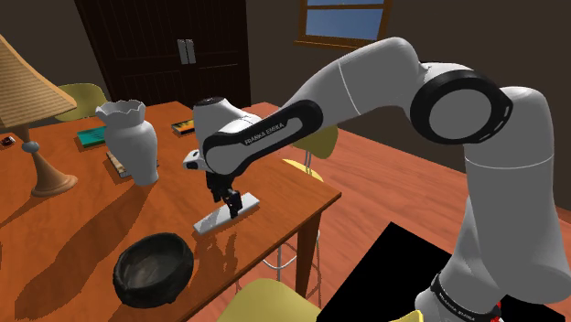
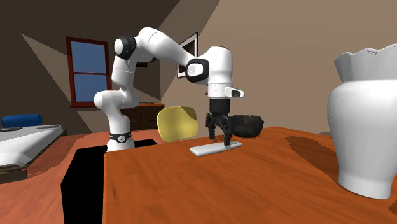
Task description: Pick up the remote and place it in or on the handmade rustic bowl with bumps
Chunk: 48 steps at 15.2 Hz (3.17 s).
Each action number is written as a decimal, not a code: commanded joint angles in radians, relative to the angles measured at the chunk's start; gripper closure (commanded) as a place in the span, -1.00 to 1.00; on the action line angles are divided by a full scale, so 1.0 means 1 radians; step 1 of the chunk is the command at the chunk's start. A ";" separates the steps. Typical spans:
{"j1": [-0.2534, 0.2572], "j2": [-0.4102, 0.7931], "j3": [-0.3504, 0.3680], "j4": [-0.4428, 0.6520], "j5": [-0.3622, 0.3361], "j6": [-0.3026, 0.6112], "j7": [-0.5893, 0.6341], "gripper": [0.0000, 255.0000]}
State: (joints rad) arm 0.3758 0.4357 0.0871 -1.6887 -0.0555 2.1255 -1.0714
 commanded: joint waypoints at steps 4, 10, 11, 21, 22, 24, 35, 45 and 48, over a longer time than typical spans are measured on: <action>0.000 0.021 -0.001 -0.021 -0.003 0.042 0.000 -1.00; 0.000 0.021 -0.001 -0.020 -0.003 0.041 0.000 -1.00; 0.000 0.021 -0.001 -0.020 -0.003 0.041 0.000 1.00; 0.000 0.014 -0.001 -0.016 -0.002 0.031 0.000 1.00; -0.001 0.008 -0.001 -0.011 -0.001 0.020 -0.001 1.00; -0.001 -0.004 0.000 -0.001 0.000 -0.002 -0.002 1.00; -0.002 -0.056 0.003 0.073 0.007 -0.128 -0.007 1.00; -0.002 -0.083 0.005 0.168 0.011 -0.251 -0.011 1.00; -0.001 -0.087 0.005 0.203 0.012 -0.289 -0.012 1.00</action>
State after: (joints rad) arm 0.3745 0.3557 0.0919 -1.4906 -0.0441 1.8481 -1.0832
